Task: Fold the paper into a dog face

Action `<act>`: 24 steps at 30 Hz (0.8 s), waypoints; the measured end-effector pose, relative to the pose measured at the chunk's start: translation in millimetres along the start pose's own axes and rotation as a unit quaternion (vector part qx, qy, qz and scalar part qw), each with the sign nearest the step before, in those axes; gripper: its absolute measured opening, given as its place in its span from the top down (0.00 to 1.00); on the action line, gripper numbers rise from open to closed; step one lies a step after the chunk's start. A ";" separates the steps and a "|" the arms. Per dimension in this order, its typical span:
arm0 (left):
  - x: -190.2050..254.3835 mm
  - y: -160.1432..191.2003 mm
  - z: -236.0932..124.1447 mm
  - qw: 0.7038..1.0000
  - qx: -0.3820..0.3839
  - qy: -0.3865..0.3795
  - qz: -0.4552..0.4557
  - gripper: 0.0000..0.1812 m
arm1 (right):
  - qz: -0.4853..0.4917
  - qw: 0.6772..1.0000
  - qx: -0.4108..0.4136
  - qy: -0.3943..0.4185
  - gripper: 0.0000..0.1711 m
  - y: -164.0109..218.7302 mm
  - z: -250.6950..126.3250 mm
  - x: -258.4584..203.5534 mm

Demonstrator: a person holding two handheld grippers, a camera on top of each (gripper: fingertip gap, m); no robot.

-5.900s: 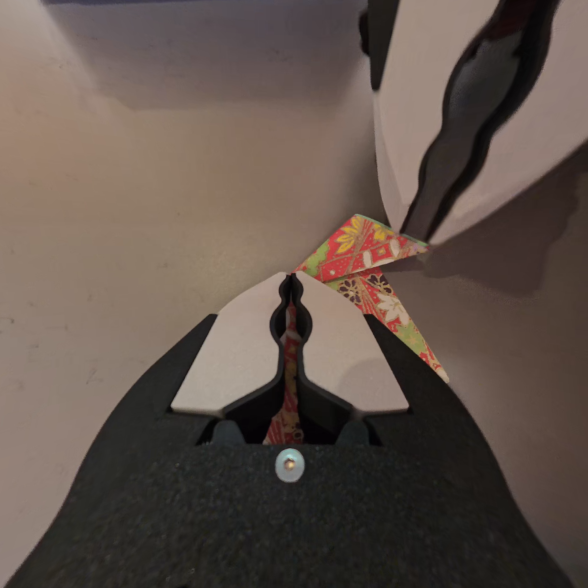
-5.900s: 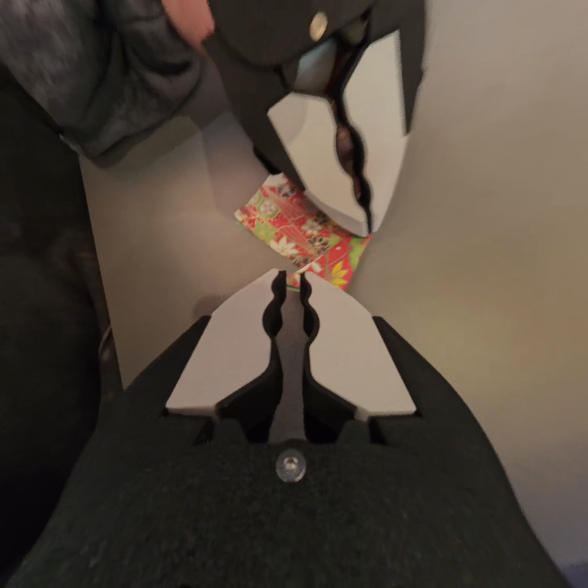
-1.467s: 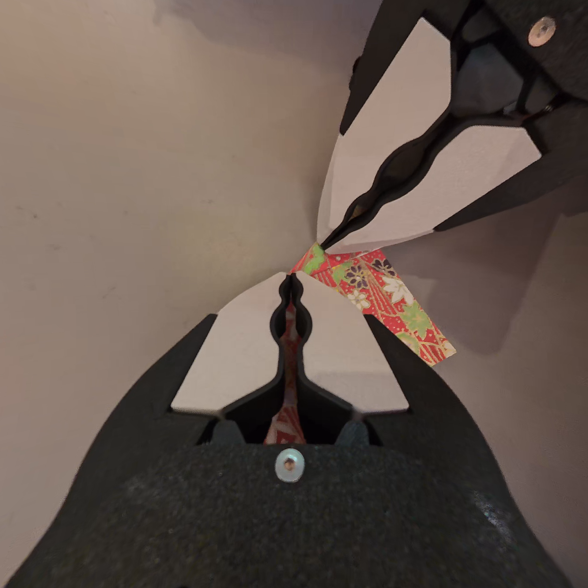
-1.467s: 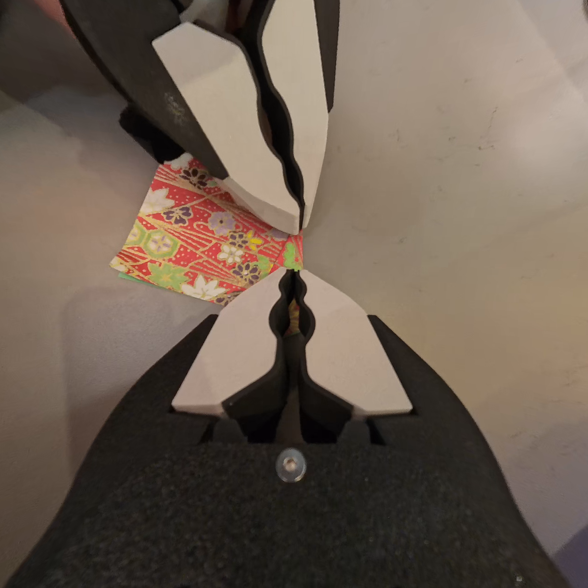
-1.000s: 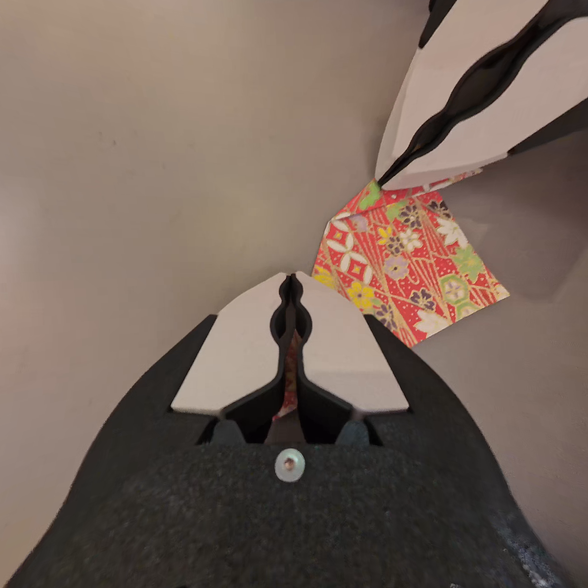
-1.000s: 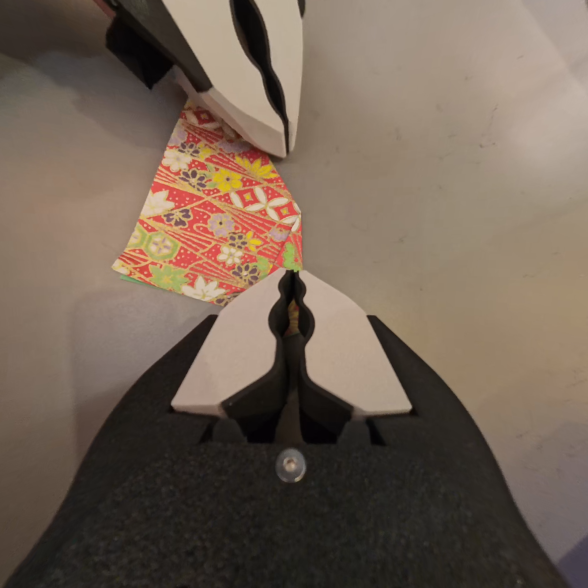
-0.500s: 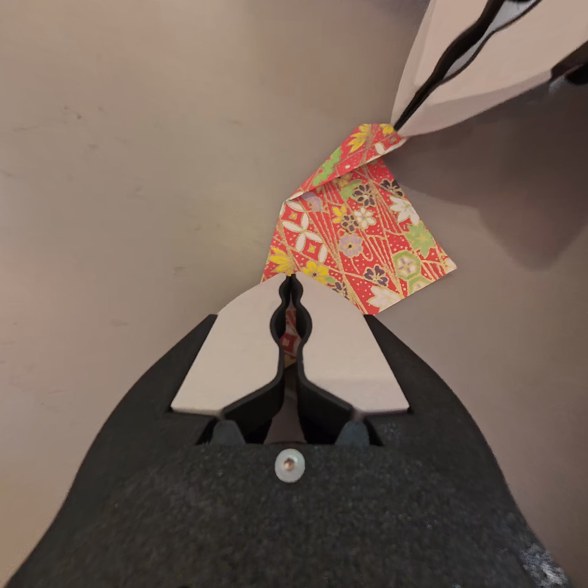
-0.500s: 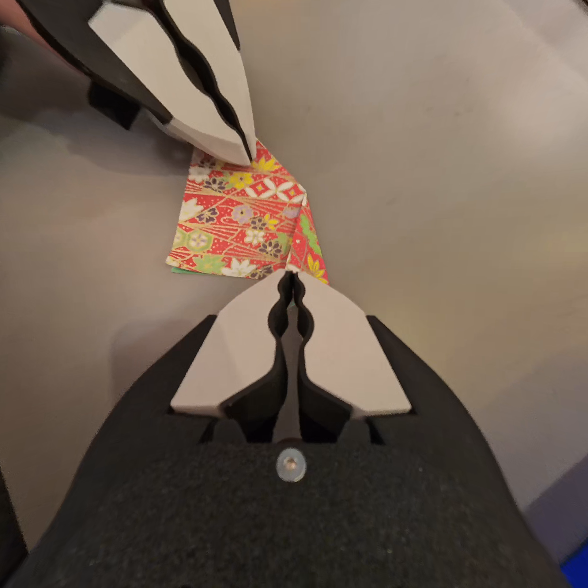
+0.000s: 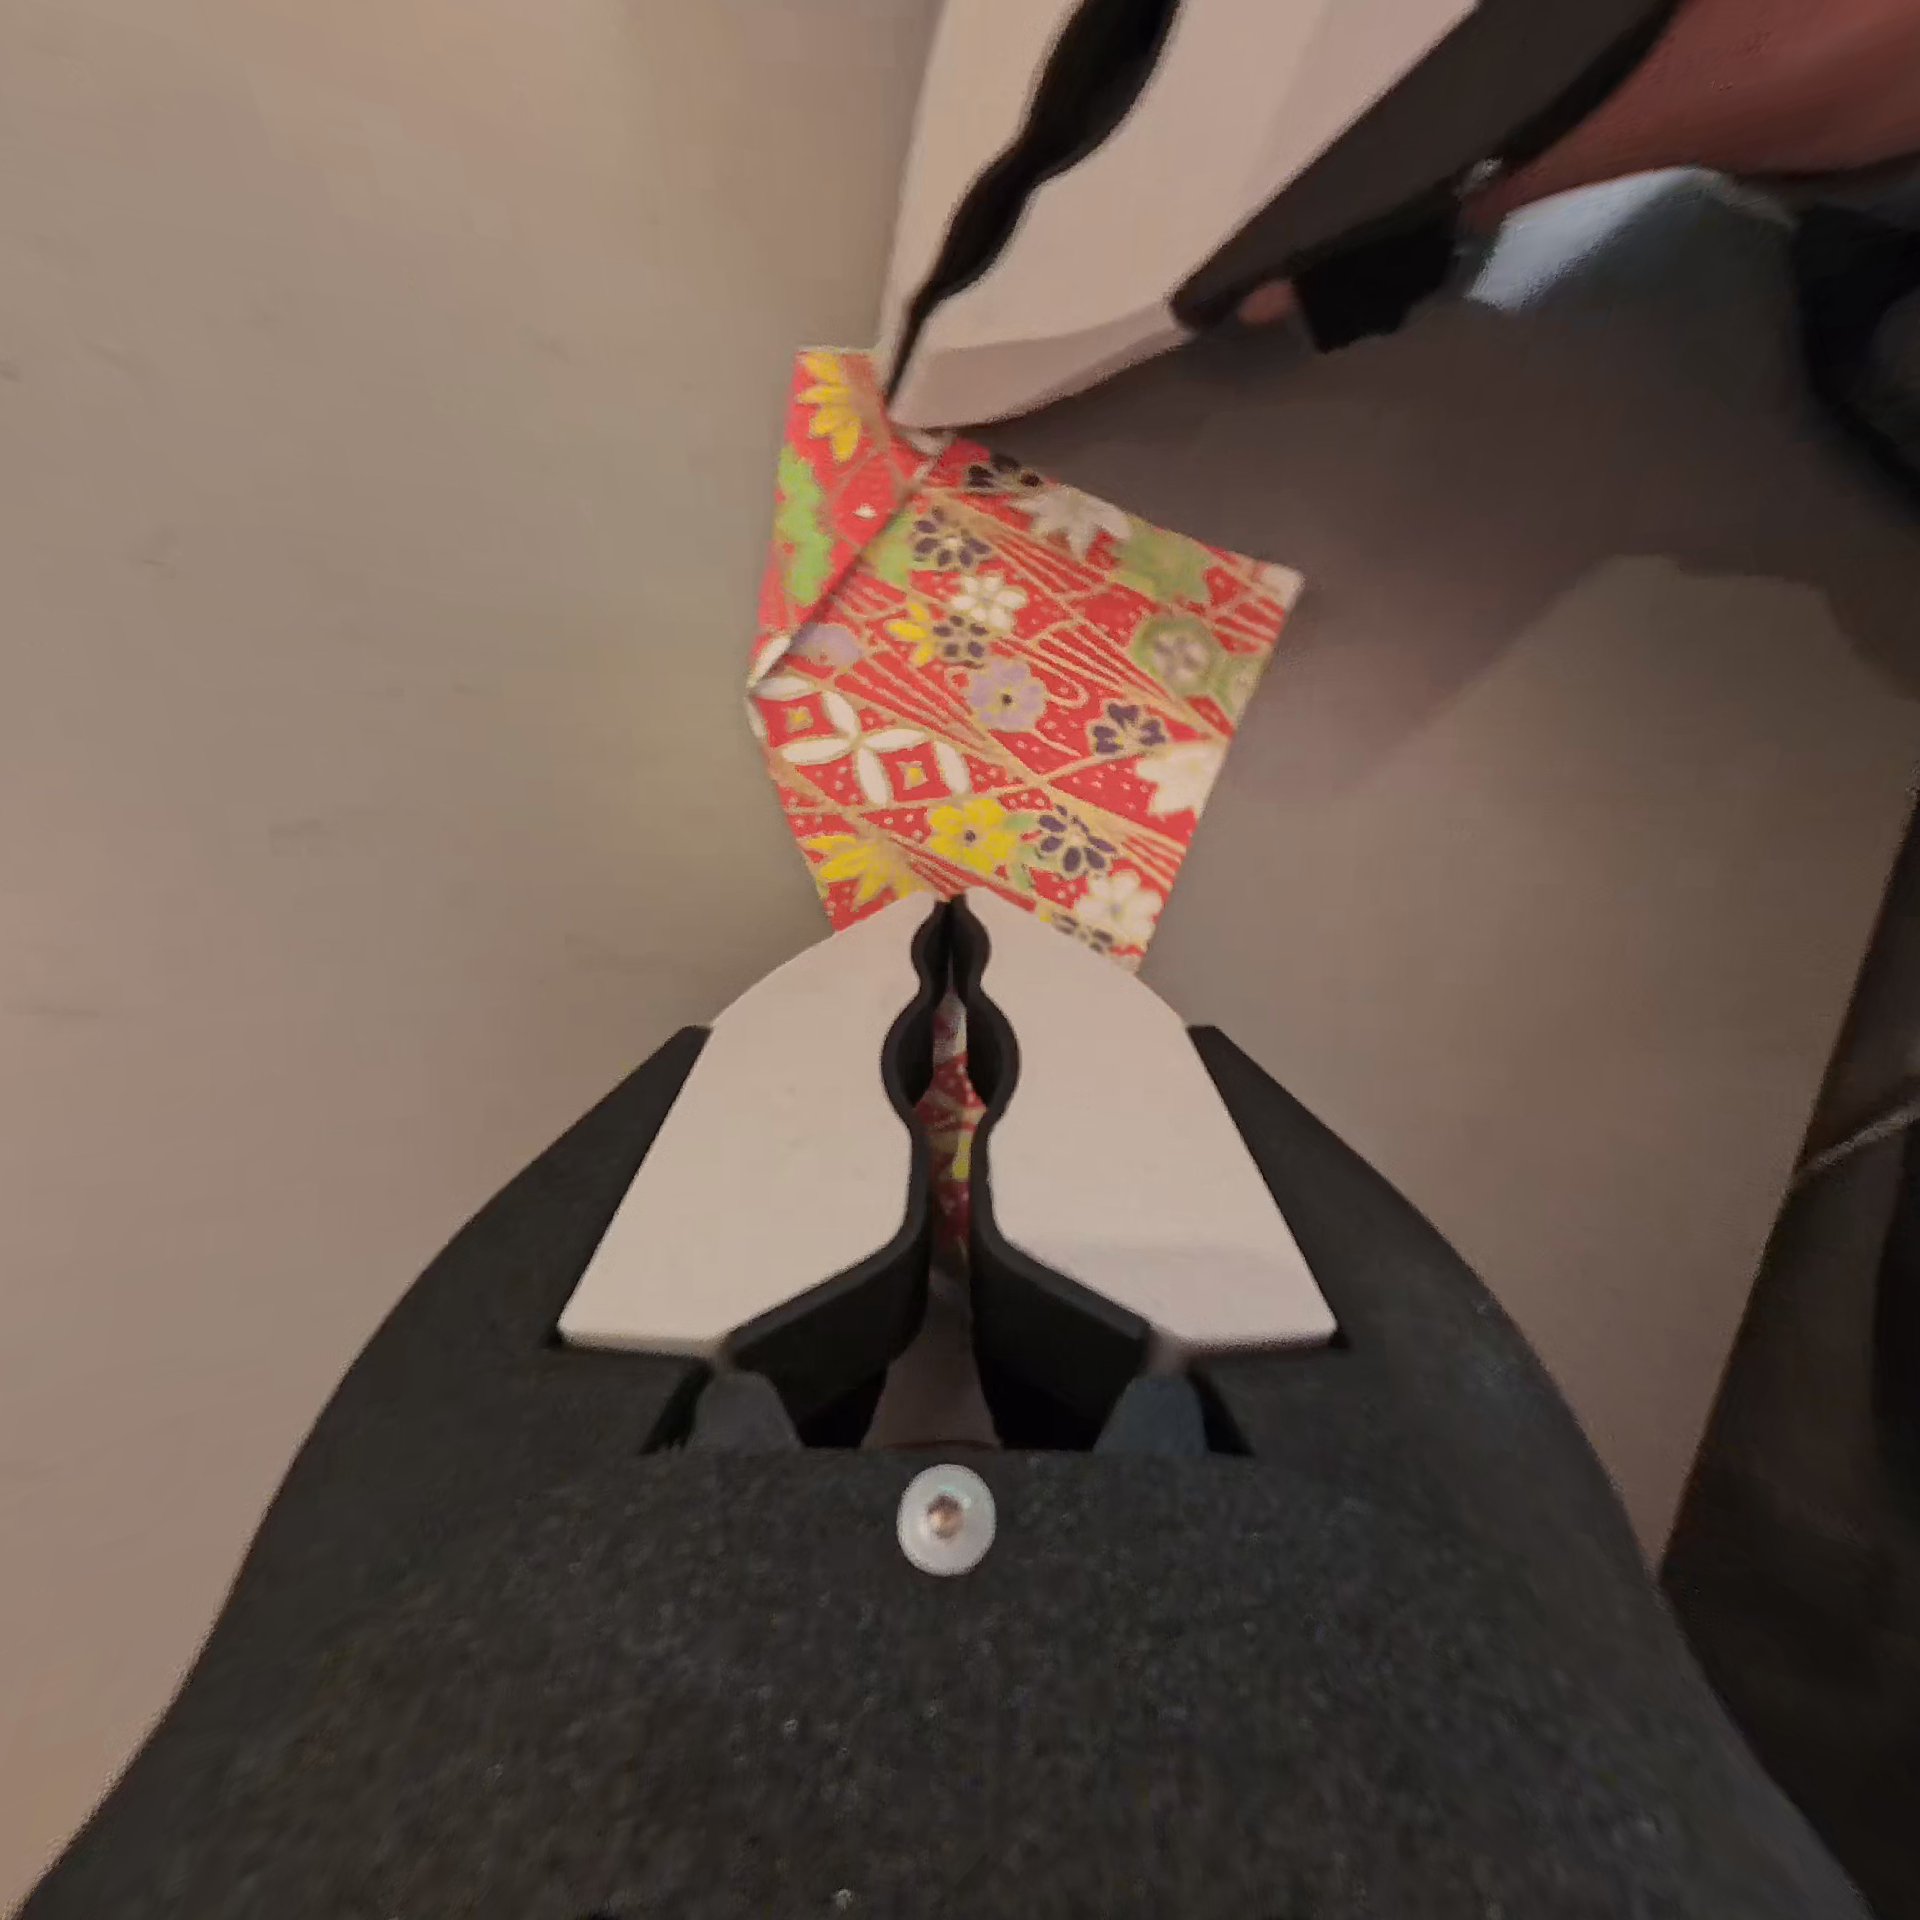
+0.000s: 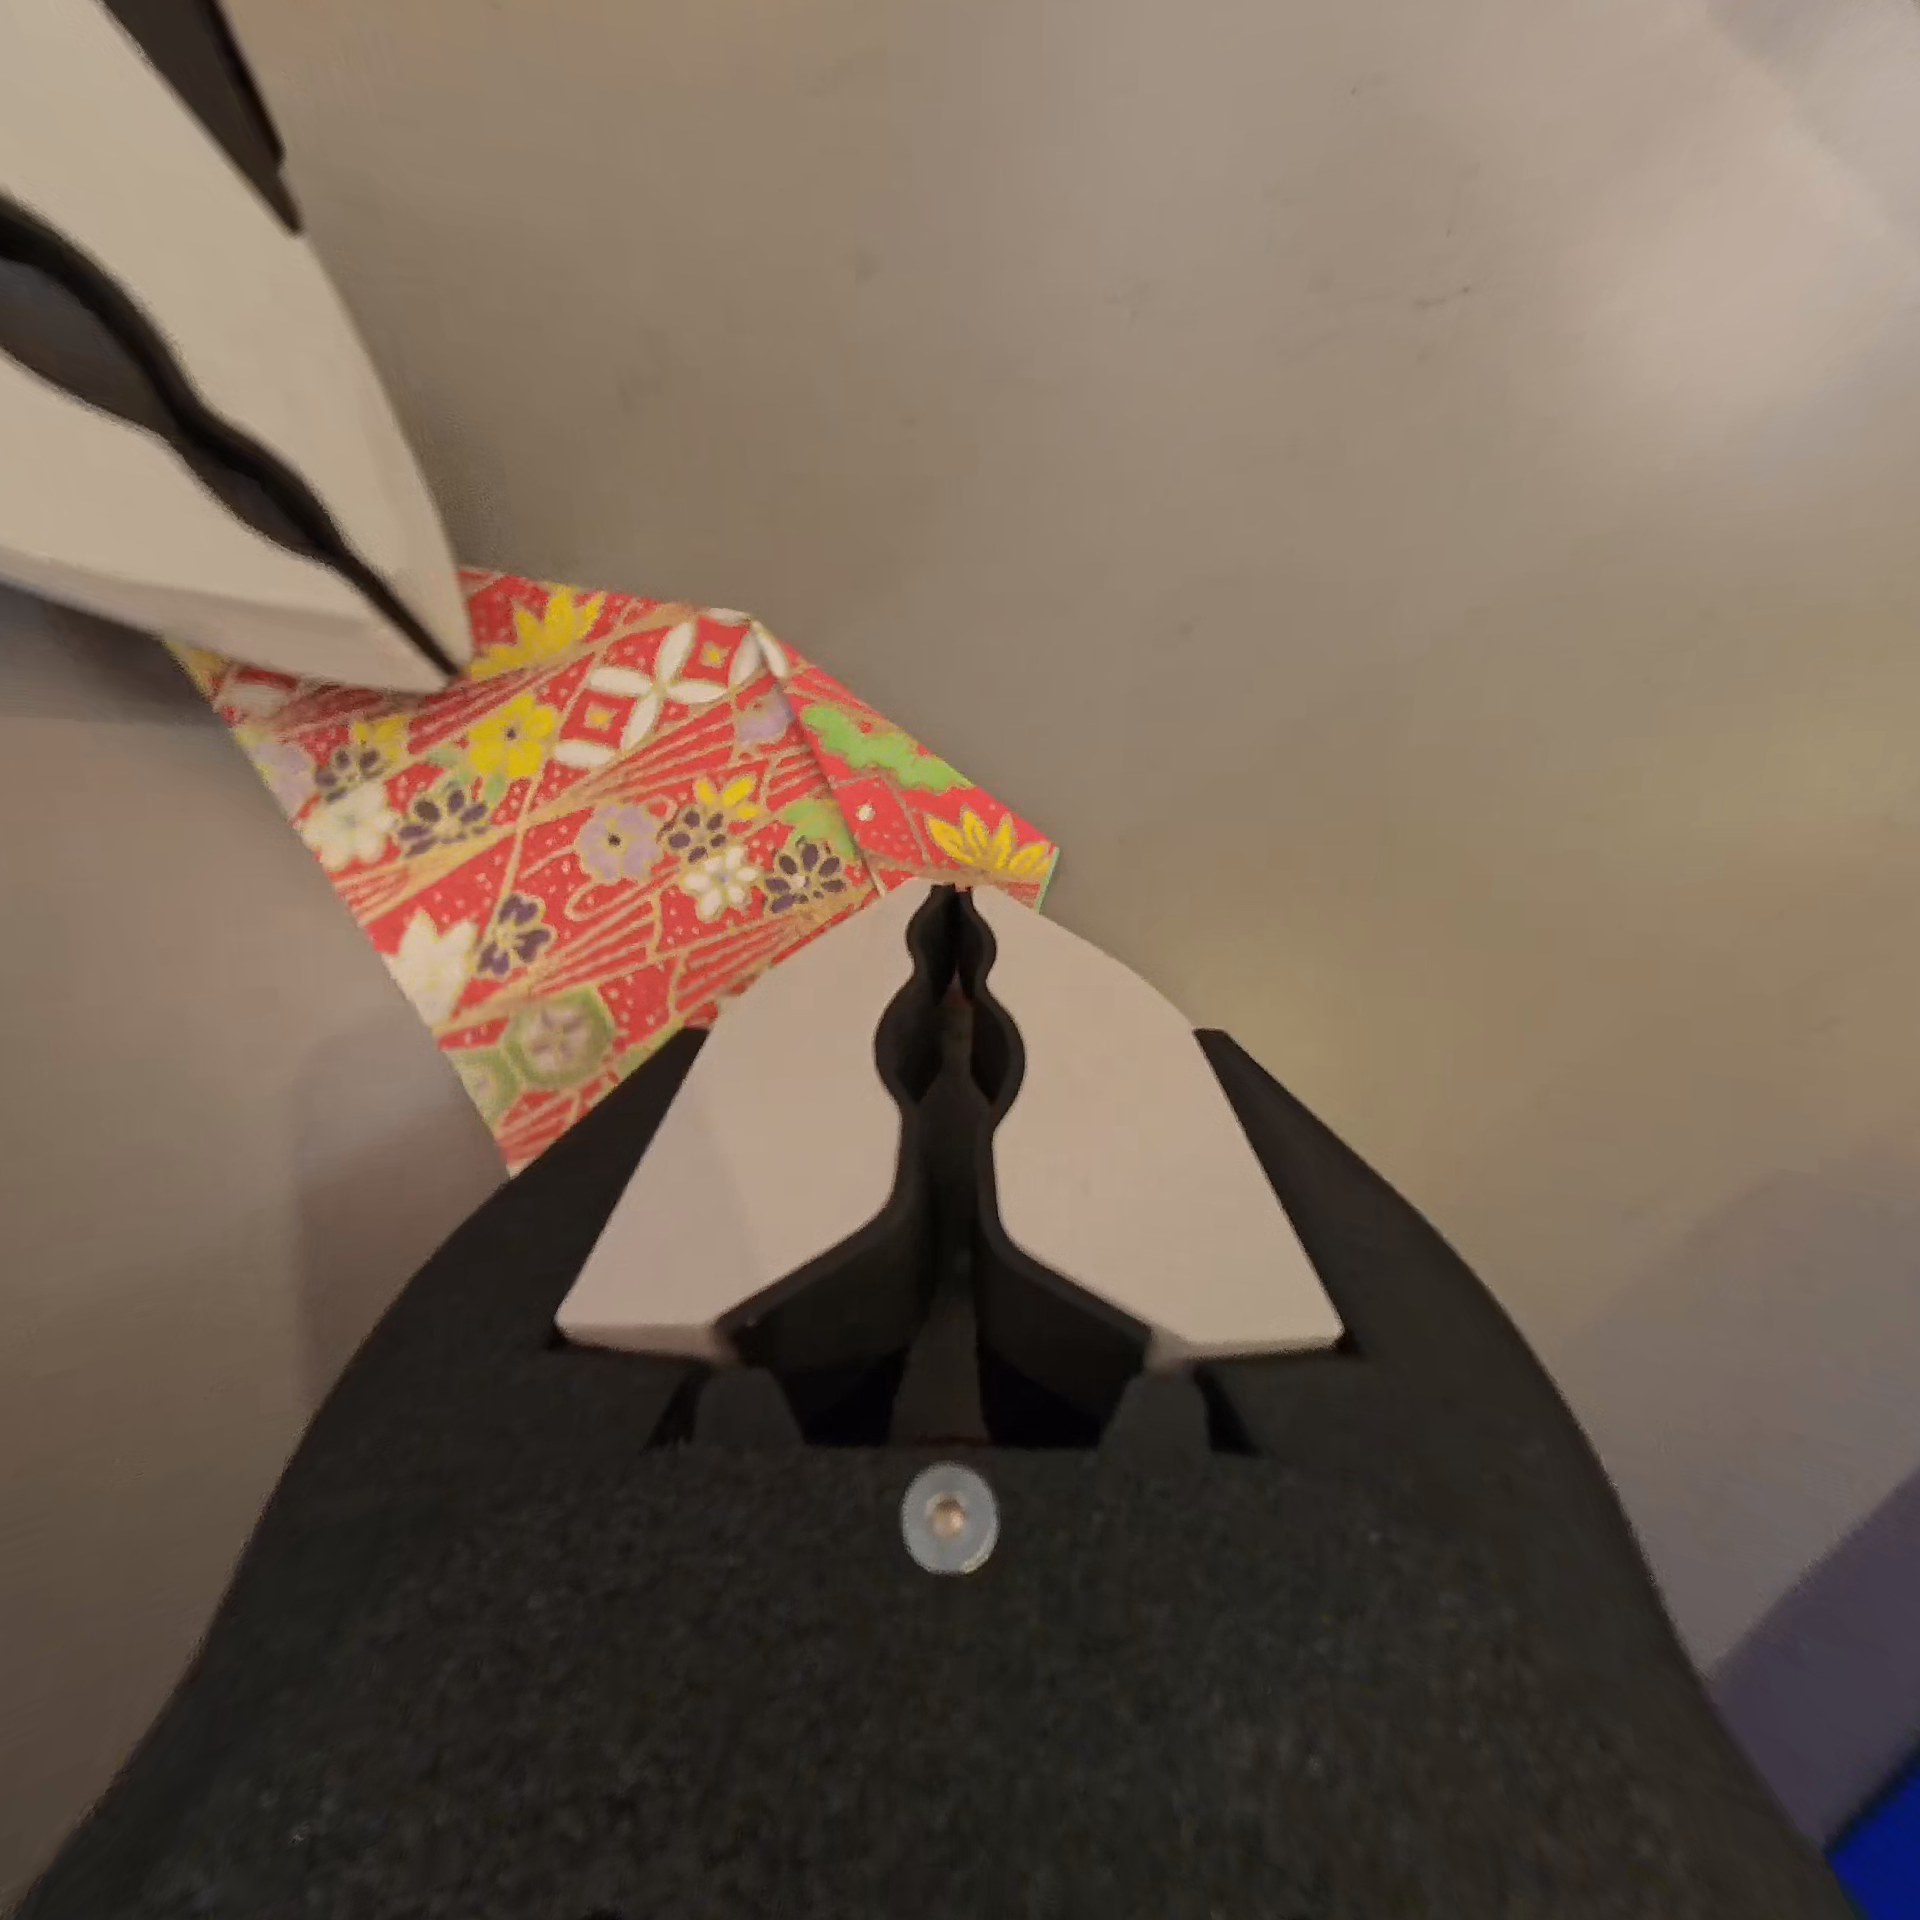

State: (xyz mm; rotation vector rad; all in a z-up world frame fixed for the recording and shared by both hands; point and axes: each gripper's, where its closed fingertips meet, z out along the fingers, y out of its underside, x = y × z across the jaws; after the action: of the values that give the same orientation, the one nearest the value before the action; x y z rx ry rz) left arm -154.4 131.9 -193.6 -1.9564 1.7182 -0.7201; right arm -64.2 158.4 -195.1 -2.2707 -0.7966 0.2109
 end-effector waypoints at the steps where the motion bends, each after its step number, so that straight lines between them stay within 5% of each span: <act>1: 4.0 -0.3 0.8 1.000 0.000 0.003 0.001 1.00 | -0.004 1.000 -0.002 0.000 1.00 -1.4 1.5 2.2; 8: 14.8 -7.7 7.7 0.999 0.008 0.010 -0.040 1.00 | 0.020 0.999 0.031 0.026 1.00 -18.2 -20.1 -0.3; 11: 15.9 -10.5 9.2 0.996 0.019 0.020 -0.088 1.00 | 0.066 0.995 0.067 0.036 0.87 -25.3 -30.2 -17.4; 17: 18.1 -14.8 12.3 0.993 0.030 0.003 -0.118 1.00 | 0.195 0.969 0.028 0.148 0.84 -7.3 -15.3 -10.8; 24: 35.4 -17.8 16.7 0.993 0.028 0.016 -0.115 1.00 | 0.242 0.957 0.004 0.158 0.82 0.2 -5.4 -11.4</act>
State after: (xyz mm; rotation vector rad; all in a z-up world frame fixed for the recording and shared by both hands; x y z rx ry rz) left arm -126.8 98.9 -191.8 -2.1363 1.4879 -0.8736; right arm -71.2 148.4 -192.2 -2.3771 -0.0660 0.0664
